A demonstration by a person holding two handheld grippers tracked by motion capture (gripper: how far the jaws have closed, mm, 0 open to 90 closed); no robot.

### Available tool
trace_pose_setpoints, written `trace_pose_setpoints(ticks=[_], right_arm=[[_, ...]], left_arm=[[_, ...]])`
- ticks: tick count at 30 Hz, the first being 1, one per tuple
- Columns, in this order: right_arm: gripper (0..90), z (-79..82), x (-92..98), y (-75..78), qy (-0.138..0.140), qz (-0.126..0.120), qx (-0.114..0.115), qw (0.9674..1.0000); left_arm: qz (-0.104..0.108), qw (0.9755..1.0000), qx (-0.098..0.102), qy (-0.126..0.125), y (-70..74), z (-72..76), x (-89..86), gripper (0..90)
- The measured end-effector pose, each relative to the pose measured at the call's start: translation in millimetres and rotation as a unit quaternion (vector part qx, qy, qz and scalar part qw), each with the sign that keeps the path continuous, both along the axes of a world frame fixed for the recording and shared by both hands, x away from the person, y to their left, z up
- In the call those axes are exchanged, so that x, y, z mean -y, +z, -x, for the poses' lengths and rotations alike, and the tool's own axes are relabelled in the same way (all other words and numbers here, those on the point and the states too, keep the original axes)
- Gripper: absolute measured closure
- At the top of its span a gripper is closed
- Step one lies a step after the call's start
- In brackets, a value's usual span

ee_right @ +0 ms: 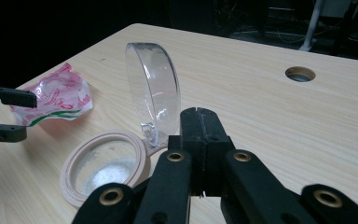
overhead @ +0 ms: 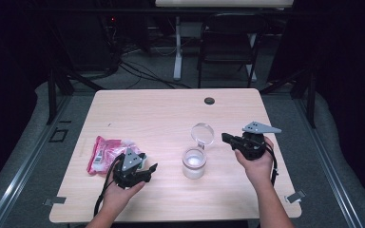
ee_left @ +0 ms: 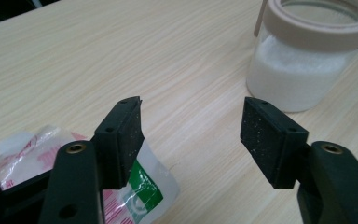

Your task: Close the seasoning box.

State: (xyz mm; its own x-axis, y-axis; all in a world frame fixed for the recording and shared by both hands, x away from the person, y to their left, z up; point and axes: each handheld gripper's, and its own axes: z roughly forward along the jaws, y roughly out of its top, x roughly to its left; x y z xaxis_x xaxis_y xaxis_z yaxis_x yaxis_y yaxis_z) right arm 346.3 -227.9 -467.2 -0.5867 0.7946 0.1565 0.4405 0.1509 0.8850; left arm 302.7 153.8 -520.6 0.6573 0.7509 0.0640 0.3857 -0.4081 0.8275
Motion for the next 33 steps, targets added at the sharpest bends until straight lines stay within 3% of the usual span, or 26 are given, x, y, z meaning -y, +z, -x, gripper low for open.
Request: trace_pose_setpoints(ticks=[4,10,19,27,33], right_arm=[[90.0,-3.2,-3.2,-2.3,0.003,0.001,-0.002,1.0000],[90.0,-10.1,-7.6,-6.0,0.010,-0.002,-0.007,0.9999],[90.0,-22.0,-14.4,-12.3,0.018,-0.006,-0.016,0.9997],[90.0,-27.8,-16.0,-14.0,0.020,-0.010,-0.020,0.9996],[90.0,-27.9,-19.0,-15.6,0.022,-0.005,-0.022,0.9995]], left_arm=[[-0.002,0.9999,0.005,-0.011,11.1,2.5,8.1,52.3],[0.028,0.9991,-0.019,-0.025,25.2,-0.3,26.0,68.9],[0.034,0.9983,-0.028,-0.037,38.7,-11.6,57.8,87.8],[0.035,0.9977,-0.027,-0.052,50.3,-22.3,80.5,90.0],[0.028,0.9975,-0.033,-0.055,48.5,-28.7,95.0,90.0]])
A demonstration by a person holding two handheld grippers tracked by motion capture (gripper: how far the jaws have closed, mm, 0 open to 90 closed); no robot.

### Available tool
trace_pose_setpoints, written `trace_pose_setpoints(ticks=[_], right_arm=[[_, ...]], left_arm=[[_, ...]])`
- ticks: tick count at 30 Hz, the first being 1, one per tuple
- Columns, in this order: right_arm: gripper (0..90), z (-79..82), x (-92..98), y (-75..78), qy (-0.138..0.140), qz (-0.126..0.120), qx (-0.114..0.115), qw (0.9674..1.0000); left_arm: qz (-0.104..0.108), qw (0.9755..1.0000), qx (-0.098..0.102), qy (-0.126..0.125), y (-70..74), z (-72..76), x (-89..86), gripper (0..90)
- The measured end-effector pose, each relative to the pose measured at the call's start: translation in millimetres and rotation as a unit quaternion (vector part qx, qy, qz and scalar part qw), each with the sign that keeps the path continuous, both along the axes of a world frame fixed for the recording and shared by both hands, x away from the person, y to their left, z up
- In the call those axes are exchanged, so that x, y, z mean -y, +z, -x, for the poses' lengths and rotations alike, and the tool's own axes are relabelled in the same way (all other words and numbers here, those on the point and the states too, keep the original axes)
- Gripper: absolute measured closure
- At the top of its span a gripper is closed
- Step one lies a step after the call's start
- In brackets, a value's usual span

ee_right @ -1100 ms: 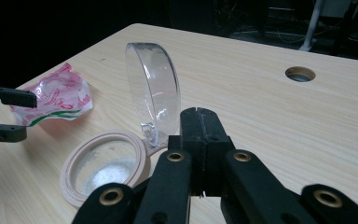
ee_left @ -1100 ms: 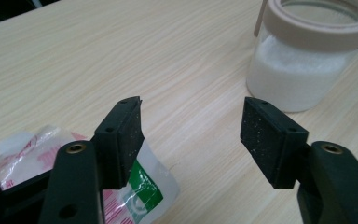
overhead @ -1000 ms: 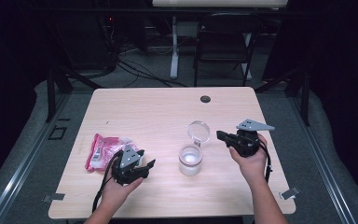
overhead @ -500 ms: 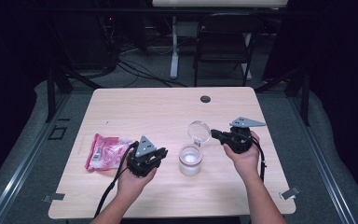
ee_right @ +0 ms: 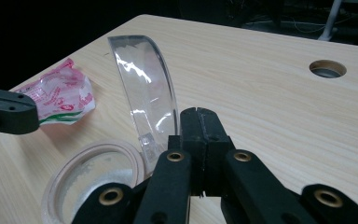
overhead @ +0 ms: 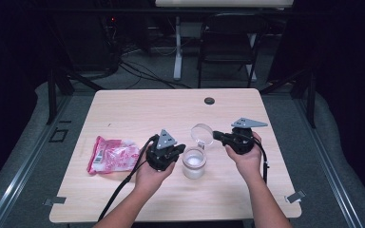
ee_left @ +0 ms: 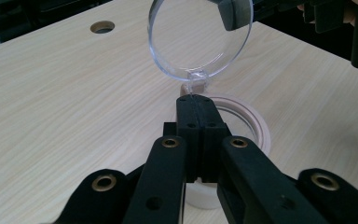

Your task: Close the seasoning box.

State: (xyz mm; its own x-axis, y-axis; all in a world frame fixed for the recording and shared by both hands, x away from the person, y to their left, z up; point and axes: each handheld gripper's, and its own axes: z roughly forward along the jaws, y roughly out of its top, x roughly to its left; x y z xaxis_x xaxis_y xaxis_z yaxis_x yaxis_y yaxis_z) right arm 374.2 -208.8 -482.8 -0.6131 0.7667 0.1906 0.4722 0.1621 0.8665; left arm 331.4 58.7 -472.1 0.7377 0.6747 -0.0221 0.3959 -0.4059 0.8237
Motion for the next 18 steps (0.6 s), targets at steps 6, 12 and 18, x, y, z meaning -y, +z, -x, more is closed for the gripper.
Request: trace_pose_setpoints(ticks=[6,12,18], right_arm=[[90.0,1.6,-2.3,0.5,0.006,0.005,0.002,1.0000],[90.0,4.0,-3.9,1.0,0.007,0.003,0.005,1.0000],[90.0,7.6,-6.3,2.6,0.015,0.006,0.007,0.9998]], left_arm=[[-0.001,1.0000,-0.003,-0.004,-1.3,-5.6,8.6,90.0],[0.001,1.0000,-0.005,-0.008,-0.7,-8.0,12.5,90.0],[0.003,0.9999,-0.003,-0.010,-0.3,-8.6,15.1,90.0]])
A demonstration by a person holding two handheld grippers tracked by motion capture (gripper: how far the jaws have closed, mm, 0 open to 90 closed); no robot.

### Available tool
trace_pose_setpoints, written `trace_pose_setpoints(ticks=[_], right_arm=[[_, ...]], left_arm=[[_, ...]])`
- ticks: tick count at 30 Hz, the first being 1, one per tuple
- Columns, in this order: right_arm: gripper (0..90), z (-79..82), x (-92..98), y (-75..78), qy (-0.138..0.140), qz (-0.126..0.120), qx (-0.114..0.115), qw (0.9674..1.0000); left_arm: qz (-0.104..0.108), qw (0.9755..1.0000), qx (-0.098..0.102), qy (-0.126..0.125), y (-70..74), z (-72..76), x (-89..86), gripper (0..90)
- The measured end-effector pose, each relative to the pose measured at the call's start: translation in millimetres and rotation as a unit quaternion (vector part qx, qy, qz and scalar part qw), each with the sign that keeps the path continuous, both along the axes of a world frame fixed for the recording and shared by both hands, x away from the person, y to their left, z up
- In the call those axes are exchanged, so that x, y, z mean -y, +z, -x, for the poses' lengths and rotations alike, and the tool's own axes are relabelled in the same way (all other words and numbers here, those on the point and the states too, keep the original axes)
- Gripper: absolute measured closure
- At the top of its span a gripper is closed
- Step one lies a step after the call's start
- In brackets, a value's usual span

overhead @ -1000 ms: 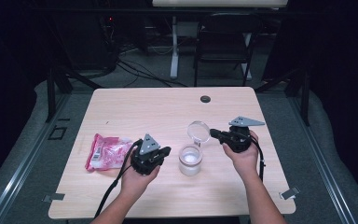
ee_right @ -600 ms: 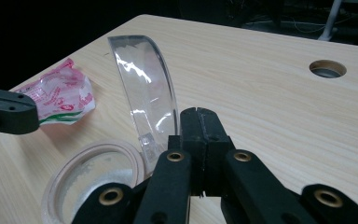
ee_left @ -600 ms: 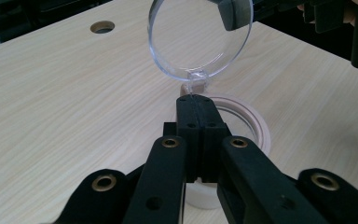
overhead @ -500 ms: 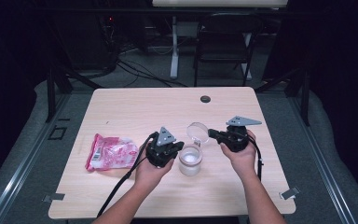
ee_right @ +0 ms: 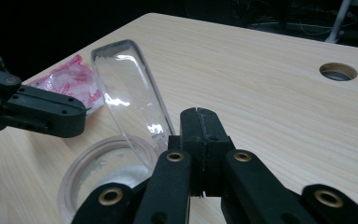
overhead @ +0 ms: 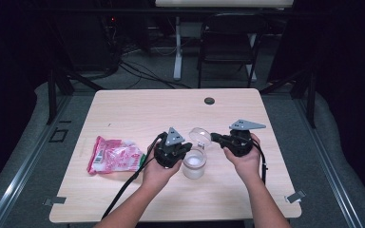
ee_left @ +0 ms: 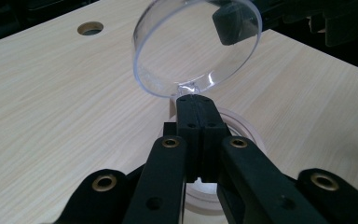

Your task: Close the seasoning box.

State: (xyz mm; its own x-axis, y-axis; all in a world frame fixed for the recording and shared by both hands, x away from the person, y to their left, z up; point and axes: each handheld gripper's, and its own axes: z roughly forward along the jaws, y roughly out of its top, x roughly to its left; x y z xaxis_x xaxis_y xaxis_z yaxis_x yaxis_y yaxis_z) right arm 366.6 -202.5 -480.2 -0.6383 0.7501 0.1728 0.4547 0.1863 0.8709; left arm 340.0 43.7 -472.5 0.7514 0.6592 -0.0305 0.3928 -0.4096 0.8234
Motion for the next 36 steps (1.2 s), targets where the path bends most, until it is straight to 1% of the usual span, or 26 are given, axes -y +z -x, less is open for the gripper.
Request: trace_pose_setpoints(ticks=[2,4,10,15,25,27,30,31,34,36], right_arm=[[90.0,1.8,-2.1,0.4,0.002,0.000,0.000,1.0000],[90.0,3.1,-3.9,1.0,0.008,0.006,0.002,0.9999],[90.0,6.8,-9.6,2.1,0.017,0.011,0.005,0.9998],[90.0,9.0,-13.5,3.9,0.025,0.007,0.007,0.9996],[89.8,11.7,-21.6,4.6,0.052,0.005,0.009,0.9986],[89.7,12.1,-23.4,4.0,0.055,0.007,0.007,0.9984],[89.5,13.1,-27.6,2.3,0.062,0.010,0.007,0.9980],[89.5,12.9,-28.7,2.0,0.067,0.011,0.006,0.9977],[89.6,13.3,-31.4,0.8,0.072,0.011,0.003,0.9974],[89.6,13.6,-33.3,0.1,0.075,0.016,0.003,0.9971]], left_arm=[[0.000,1.0000,0.004,0.000,1.4,0.9,0.1,90.0],[-0.002,1.0000,0.006,-0.002,2.7,2.7,-0.4,90.0],[-0.009,0.9999,0.008,-0.006,1.7,7.6,-1.5,90.0],[-0.009,0.9999,0.006,-0.009,-0.9,11.2,-3.7,90.0],[-0.011,0.9999,-0.001,-0.012,-8.8,18.6,-6.7,90.0],[-0.011,0.9999,-0.001,-0.011,-11.2,19.9,-7.4,90.0],[-0.010,0.9999,-0.008,-0.010,-15.4,22.3,-9.2,90.0],[-0.011,0.9998,-0.009,-0.010,-16.3,22.6,-9.4,90.0],[-0.013,0.9998,-0.014,-0.011,-19.4,24.2,-10.7,90.0],[-0.014,0.9997,-0.015,-0.011,-21.6,25.4,-11.7,90.0]])
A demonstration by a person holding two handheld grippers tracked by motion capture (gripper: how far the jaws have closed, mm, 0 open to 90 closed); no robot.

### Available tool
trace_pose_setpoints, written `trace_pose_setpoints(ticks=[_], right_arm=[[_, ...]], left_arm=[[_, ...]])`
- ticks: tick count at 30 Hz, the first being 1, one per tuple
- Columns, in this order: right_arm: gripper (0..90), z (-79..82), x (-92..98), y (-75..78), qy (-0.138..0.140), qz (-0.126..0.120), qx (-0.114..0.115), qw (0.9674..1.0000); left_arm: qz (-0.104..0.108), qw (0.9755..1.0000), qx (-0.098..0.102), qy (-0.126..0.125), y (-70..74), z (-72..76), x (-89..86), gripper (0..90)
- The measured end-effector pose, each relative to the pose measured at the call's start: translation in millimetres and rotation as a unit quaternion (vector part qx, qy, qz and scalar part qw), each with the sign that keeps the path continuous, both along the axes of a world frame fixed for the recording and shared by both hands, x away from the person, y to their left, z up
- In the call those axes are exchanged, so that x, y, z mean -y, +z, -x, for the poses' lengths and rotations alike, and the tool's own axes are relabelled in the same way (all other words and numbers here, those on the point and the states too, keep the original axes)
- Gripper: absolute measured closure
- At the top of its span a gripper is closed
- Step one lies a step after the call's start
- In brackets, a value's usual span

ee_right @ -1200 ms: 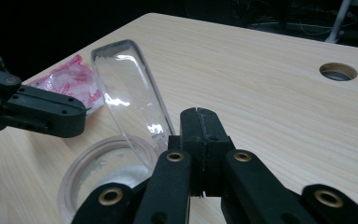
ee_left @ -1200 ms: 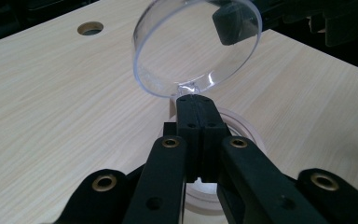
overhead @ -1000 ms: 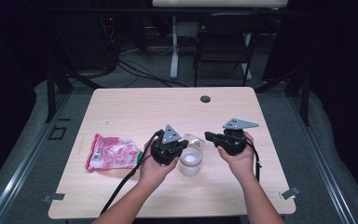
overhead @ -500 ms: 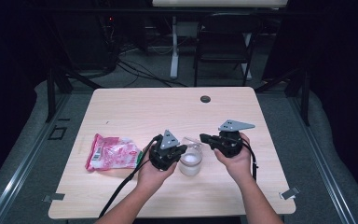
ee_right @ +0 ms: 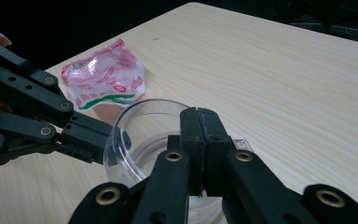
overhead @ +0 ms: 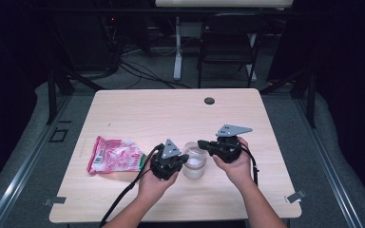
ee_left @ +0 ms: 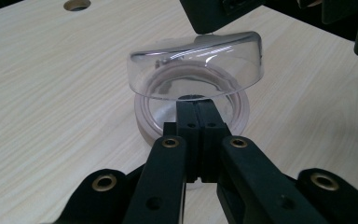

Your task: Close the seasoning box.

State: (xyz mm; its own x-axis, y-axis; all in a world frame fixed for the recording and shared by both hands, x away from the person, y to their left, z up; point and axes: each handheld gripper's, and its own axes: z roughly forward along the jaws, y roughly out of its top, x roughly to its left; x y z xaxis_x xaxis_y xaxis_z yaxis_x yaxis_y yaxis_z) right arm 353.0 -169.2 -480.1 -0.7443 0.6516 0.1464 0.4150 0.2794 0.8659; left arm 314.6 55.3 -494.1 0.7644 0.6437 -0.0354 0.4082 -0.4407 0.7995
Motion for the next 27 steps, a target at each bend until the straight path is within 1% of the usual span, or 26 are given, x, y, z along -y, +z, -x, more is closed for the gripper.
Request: trace_pose_setpoints(ticks=[3,4,5,8,10,13,16,24,27], right_arm=[[89.6,0.6,-2.5,-1.0,0.005,0.003,0.000,1.0000],[89.6,0.7,-3.3,-1.4,0.005,0.002,0.000,1.0000],[89.6,0.9,-3.8,-1.8,0.006,0.003,-0.001,1.0000],[89.4,1.3,-5.2,-2.8,0.007,0.006,-0.004,0.9999],[89.3,1.4,-6.3,-3.4,0.009,0.007,-0.003,0.9999],[89.3,1.3,-6.4,-3.4,0.008,0.007,-0.003,0.9999],[89.3,1.3,-6.1,-3.4,0.008,0.006,-0.003,0.9999],[88.8,1.6,-4.9,-2.3,0.007,0.008,-0.002,0.9999],[88.5,1.2,-4.3,-2.5,0.006,0.006,-0.002,1.0000]], left_arm=[[-0.002,1.0000,-0.003,0.002,-2.2,1.4,-2.3,90.0],[0.000,1.0000,-0.003,0.002,-3.6,1.6,-2.9,90.0],[-0.003,1.0000,-0.006,0.001,-4.0,1.9,-3.4,90.0],[-0.014,0.9999,-0.007,-0.001,-6.6,2.1,-3.7,90.0],[-0.016,0.9998,-0.009,-0.001,-8.4,2.3,-4.5,90.0],[-0.012,0.9998,-0.013,0.003,-10.9,3.1,-6.4,90.0],[-0.014,0.9998,-0.016,0.003,-13.1,3.3,-7.8,90.0],[-0.018,0.9997,-0.016,0.004,-13.8,4.1,-10.5,90.0],[-0.015,0.9997,-0.016,0.008,-15.5,4.0,-12.7,89.8]])
